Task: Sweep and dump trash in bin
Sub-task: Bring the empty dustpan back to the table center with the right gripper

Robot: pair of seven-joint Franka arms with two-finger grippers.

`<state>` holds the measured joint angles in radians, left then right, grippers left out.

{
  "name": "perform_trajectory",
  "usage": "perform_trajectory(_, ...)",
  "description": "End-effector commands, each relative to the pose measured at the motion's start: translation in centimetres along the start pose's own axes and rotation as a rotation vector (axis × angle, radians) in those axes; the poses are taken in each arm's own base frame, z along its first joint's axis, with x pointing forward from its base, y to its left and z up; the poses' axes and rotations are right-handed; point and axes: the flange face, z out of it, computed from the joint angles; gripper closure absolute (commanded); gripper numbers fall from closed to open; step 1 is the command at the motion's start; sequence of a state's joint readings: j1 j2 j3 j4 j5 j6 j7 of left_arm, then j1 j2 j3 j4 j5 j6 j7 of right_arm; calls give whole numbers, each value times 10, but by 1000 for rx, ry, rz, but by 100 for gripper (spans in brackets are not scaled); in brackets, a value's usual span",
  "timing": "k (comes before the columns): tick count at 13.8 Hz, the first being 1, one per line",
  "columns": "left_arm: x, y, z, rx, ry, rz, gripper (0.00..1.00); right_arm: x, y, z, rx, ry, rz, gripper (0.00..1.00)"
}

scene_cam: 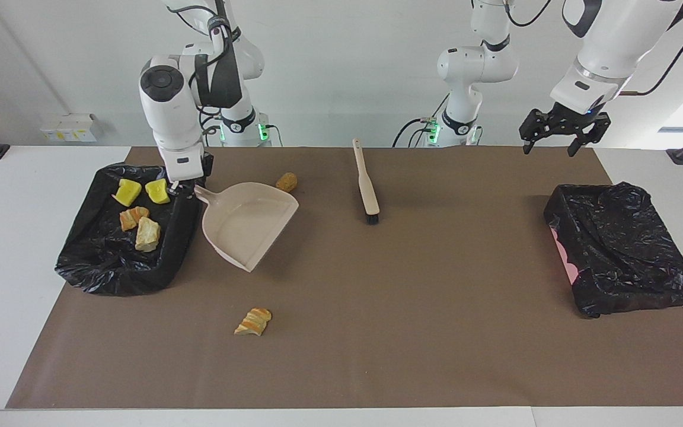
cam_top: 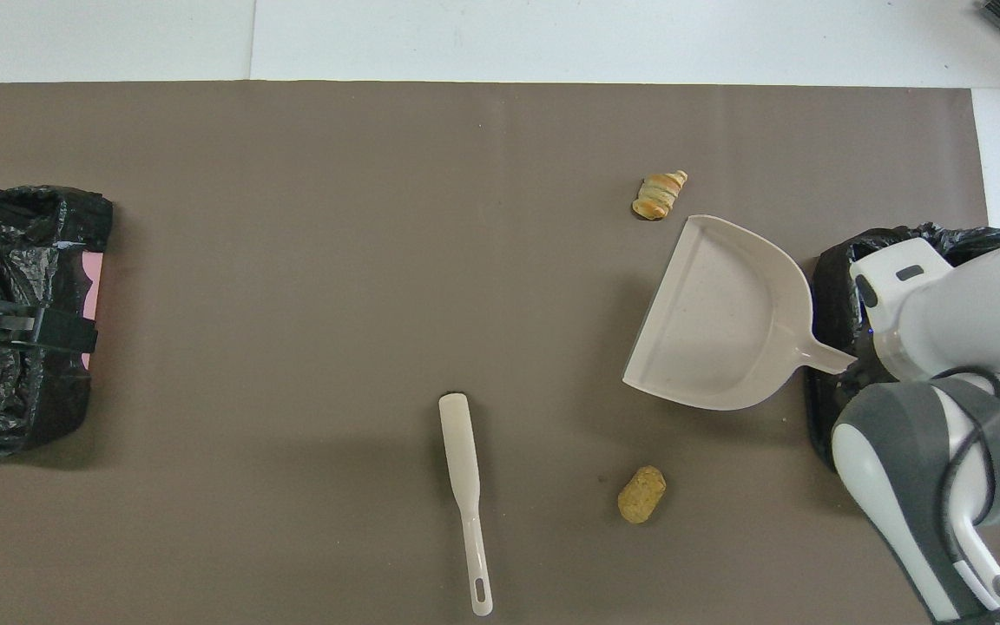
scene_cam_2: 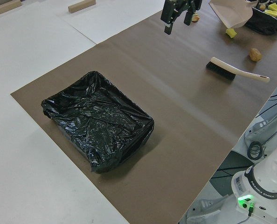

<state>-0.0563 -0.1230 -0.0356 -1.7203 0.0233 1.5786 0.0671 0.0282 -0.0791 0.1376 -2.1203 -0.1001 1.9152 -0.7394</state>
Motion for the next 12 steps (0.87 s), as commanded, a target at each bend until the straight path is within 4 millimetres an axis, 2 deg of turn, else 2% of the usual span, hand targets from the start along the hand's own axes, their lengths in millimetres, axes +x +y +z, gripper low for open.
perform_trajectory(1, 6, -3, -5, 19, 28, -1, 0, 33, -17, -1, 66, 44, 146, 100)
perform_trajectory(5, 15, 1, -7, 0, 83, -55, 0, 93, -54, -14, 100, 67, 339, 100)
perform_trajectory(9, 15, 1, -6, 0, 83, -53, 0, 140, -75, -21, 193, 80, 593, 100)
perform_trajectory(12, 15, 0, -7, 0, 85, -56, 0, 181, -90, -30, 257, 45, 718, 100)
